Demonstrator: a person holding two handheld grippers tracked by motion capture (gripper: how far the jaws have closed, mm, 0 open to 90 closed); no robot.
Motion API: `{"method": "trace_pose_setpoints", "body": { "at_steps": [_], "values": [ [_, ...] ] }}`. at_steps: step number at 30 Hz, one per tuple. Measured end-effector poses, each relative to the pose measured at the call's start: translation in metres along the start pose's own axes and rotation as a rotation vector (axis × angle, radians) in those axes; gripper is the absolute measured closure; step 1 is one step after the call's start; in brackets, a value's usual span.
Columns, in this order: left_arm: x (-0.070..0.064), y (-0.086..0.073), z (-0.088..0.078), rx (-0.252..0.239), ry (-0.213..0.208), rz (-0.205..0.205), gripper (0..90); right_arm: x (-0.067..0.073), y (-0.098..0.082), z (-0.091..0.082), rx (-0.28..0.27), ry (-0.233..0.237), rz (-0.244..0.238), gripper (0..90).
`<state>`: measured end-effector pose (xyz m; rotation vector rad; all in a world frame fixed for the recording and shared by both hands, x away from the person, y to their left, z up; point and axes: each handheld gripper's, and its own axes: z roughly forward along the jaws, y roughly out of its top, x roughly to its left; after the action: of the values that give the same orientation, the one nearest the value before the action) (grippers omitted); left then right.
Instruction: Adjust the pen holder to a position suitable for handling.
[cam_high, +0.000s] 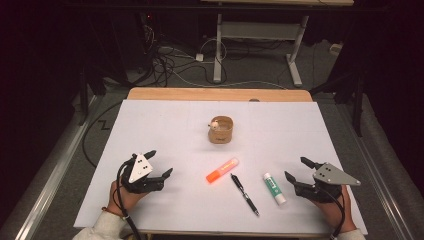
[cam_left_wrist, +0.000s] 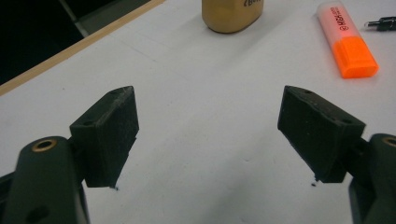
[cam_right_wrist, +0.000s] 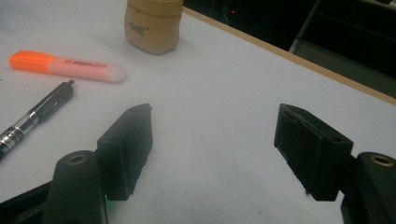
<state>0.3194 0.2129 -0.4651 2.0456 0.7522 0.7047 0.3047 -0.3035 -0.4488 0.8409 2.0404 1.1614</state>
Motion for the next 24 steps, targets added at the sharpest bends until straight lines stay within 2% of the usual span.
{"method": "trace_pose_setpoints", "body": {
  "at_steps": [9, 12, 14, 15, 17, 20, 22, 24],
  "values": [
    [-0.001, -0.005, -0.002, 0.023, -0.001, 0.003, 19.8, -0.001, 0.002, 0.008, 0.015, 0.03, 0.0, 28.8],
    [-0.001, -0.005, -0.003, 0.017, -0.002, 0.0, 19.8, -0.004, 0.007, 0.014, 0.014, 0.056, 0.006, 28.8],
    [-0.001, -0.004, -0.003, 0.019, -0.002, 0.006, 19.8, -0.005, 0.016, 0.024, 0.02, 0.098, 0.0, 28.8],
    [-0.002, -0.004, -0.002, 0.017, -0.005, 0.006, 19.8, -0.005, 0.016, 0.024, 0.02, 0.098, 0.0, 28.8],
    [-0.003, -0.003, -0.001, 0.03, -0.005, 0.02, 19.8, -0.008, 0.031, 0.039, 0.032, 0.154, -0.018, 30.2],
    [-0.004, -0.003, -0.001, 0.03, -0.008, 0.019, 19.8, -0.009, 0.051, 0.058, 0.037, 0.216, -0.013, 31.2],
    [-0.004, -0.003, -0.001, 0.034, -0.006, 0.023, 19.8, -0.004, 0.067, 0.071, 0.066, 0.23, -0.069, 31.1],
    [-0.004, -0.003, 0.0, 0.039, -0.009, 0.022, 19.8, -0.001, 0.083, 0.085, 0.077, 0.287, -0.08, 31.0]
  ]
}}
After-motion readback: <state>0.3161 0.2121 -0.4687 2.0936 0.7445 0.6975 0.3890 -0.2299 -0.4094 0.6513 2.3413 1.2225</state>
